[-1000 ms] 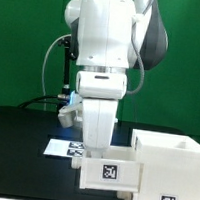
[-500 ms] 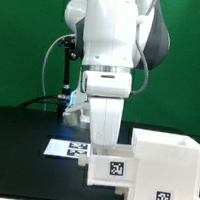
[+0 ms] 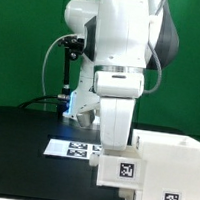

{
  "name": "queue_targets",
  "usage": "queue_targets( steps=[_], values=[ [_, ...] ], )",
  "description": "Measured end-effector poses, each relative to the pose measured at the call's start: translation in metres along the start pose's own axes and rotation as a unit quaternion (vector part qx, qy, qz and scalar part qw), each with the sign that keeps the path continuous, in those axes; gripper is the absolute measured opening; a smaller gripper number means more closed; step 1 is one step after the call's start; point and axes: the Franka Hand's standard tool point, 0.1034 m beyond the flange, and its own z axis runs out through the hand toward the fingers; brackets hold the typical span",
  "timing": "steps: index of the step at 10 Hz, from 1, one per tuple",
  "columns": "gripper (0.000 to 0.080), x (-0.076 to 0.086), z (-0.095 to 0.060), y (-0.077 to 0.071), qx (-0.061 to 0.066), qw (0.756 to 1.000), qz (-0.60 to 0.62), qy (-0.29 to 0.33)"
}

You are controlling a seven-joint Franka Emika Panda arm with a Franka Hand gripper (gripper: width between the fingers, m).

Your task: Assemble drawer

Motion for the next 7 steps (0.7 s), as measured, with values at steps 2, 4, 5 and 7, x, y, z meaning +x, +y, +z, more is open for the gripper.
queue_targets(
  steps=[2,4,5,7],
  values=[
    [0.0038,-0.0007,0.0003,-0.0014,-0.003,1.0,0.004,0.0],
    [0.0103,-0.0014,0.0004,-0.0012,-0.002,1.0,0.005,0.0],
    [0.0103,-0.0014,0.0008,-0.0014,-0.002,1.0,0.005,0.0],
    [0.0317,0.0027,-0.0052,0.002,-0.005,1.0,0.004,0.0]
  ],
)
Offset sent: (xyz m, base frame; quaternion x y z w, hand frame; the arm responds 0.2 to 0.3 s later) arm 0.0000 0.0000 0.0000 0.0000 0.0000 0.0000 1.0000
